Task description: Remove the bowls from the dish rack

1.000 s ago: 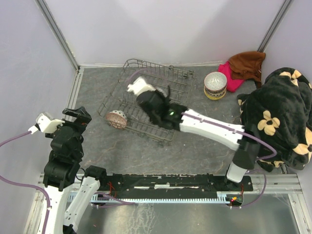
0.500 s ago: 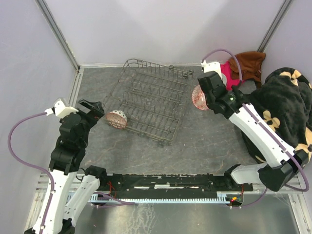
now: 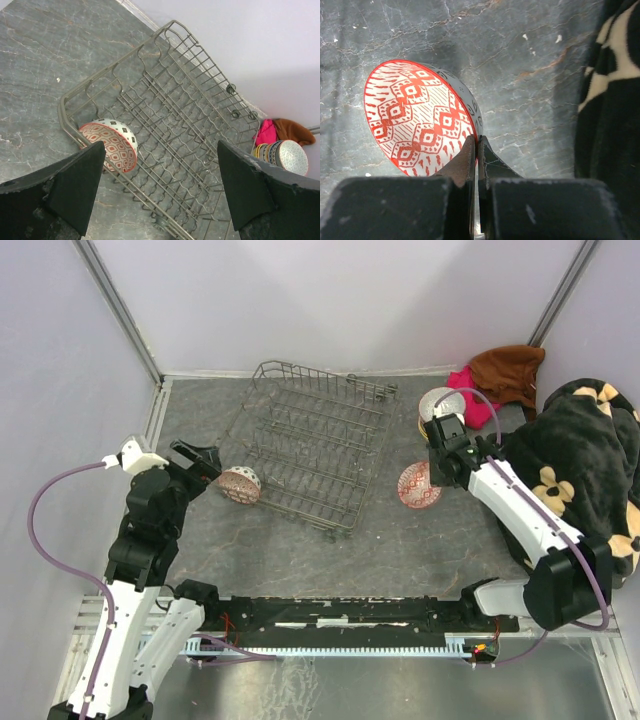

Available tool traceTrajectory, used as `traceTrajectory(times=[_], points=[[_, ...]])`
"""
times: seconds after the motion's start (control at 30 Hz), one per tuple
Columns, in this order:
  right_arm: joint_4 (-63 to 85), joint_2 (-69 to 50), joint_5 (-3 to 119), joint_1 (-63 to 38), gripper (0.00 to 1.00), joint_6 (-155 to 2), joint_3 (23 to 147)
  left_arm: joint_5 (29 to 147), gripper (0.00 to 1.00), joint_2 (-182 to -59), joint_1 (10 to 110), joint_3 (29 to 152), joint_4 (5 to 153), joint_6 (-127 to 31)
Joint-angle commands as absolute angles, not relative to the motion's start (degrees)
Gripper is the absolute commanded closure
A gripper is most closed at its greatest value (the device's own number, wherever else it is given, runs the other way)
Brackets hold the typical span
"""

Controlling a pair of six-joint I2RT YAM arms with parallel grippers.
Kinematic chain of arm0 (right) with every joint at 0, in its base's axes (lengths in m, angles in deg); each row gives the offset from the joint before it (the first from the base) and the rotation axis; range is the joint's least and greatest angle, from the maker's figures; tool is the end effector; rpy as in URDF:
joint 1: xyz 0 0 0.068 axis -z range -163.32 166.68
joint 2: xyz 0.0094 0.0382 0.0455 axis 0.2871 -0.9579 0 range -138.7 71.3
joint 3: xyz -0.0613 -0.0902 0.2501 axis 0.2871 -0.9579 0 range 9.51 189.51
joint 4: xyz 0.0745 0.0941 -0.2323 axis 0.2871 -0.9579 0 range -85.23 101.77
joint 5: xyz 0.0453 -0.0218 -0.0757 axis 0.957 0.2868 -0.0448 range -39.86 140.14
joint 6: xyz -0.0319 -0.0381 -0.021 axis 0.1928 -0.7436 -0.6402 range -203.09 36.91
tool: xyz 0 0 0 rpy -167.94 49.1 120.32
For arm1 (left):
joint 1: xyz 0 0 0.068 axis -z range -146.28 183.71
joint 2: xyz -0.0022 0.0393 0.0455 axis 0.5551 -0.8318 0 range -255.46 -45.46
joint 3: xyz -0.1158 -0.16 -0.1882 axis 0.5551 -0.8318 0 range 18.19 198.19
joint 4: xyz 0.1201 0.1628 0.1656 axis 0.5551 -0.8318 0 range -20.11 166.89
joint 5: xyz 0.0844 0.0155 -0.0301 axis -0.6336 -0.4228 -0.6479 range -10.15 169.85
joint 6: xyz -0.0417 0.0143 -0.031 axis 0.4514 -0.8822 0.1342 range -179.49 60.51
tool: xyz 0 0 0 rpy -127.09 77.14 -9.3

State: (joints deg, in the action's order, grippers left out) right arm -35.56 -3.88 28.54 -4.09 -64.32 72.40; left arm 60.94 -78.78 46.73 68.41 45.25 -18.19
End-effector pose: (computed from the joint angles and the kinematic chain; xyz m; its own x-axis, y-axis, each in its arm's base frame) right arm 0.2467 0.0795 0.2829 -0.8138 0.0113 -0.5811 0.1122 0.9841 -0.1379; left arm 0.1199 -0.0160 0.3598 -0.1253 -0.6119 -0.7810 -0.2328 0.7833 -0.5764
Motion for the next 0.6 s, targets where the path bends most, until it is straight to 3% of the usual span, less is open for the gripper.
traceTrajectory(times=[0.0, 0.57], points=[[-25.31, -5.33, 33.20, -1.81, 0.99, -61.60, 69.98, 62.02, 0.01, -79.01, 46.90, 68.61, 48.31, -19.04], [-10.85, -12.79, 41.62, 5.57, 0.99, -54.97, 63.19, 60.10, 0.01, -79.87, 46.93, 70.42, 47.80, -19.92]])
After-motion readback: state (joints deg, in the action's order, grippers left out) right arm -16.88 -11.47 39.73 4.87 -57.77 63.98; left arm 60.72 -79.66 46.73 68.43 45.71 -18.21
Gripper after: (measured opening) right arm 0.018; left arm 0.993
